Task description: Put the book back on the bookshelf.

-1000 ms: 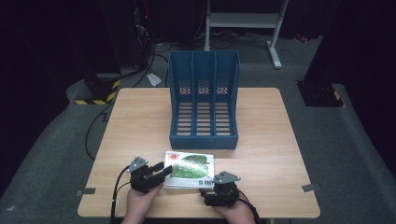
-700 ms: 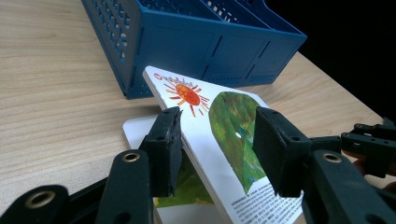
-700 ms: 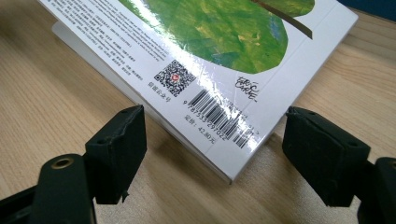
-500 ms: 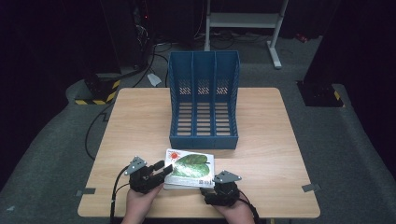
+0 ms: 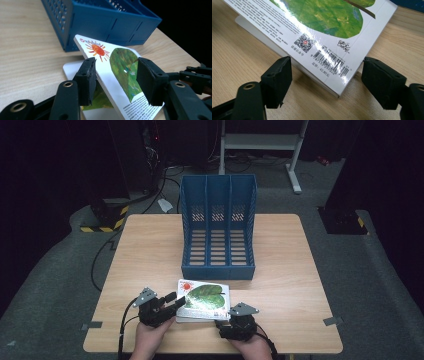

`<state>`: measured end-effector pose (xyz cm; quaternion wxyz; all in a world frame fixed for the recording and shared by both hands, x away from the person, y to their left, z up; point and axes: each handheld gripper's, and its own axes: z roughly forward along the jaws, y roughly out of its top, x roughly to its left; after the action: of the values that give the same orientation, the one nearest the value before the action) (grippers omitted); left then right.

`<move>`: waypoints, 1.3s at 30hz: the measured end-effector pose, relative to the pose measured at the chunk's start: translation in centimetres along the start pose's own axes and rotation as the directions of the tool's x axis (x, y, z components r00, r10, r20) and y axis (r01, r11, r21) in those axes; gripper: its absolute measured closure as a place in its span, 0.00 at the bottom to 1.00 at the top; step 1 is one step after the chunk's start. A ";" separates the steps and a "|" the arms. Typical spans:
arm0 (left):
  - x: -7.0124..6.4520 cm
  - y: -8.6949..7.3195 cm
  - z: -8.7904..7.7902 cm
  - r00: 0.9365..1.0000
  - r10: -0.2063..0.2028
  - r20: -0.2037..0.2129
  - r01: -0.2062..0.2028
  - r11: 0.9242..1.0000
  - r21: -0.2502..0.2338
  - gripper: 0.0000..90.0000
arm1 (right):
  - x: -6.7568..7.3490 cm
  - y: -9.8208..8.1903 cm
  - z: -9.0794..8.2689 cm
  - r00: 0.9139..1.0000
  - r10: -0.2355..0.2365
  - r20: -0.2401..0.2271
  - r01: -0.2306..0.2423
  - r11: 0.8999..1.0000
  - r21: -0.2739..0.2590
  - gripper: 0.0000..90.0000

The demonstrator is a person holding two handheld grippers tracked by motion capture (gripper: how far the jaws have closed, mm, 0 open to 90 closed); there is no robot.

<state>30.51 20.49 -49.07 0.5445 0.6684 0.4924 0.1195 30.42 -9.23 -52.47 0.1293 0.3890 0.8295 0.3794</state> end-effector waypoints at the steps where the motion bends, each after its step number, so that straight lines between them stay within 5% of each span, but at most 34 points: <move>1: 0.0 0.0 0.0 1.000 0.001 0.003 -0.001 1.000 -0.003 0.55 | 0.0 0.0 0.1 1.000 -0.009 0.004 0.009 1.000 0.001 0.26; 16: 0.5 -0.2 0.3 1.000 -0.010 -0.010 0.010 1.000 0.013 0.53 | 0.0 0.0 0.0 1.000 0.008 0.015 -0.007 1.000 -0.007 0.31; 26: 1.7 -0.8 1.1 0.997 -0.077 -0.023 0.079 0.994 0.077 0.47 | -0.2 0.0 0.0 0.999 0.027 0.020 -0.027 1.000 -0.013 0.35; 31: 2.1 -1.1 1.8 0.991 -0.131 0.011 0.129 0.985 0.111 0.46 | -0.1 0.0 0.0 0.999 0.027 0.020 -0.026 1.000 -0.014 0.35; 39: 1.6 -1.2 2.6 0.992 -0.122 0.035 0.115 0.981 0.157 0.55 | -0.1 0.0 0.0 1.000 0.021 0.014 -0.021 1.000 -0.011 0.36</move>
<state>32.49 20.06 -51.72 0.5082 0.6804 0.5270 0.0333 30.43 -9.29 -52.45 0.1332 0.3998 0.8223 0.3825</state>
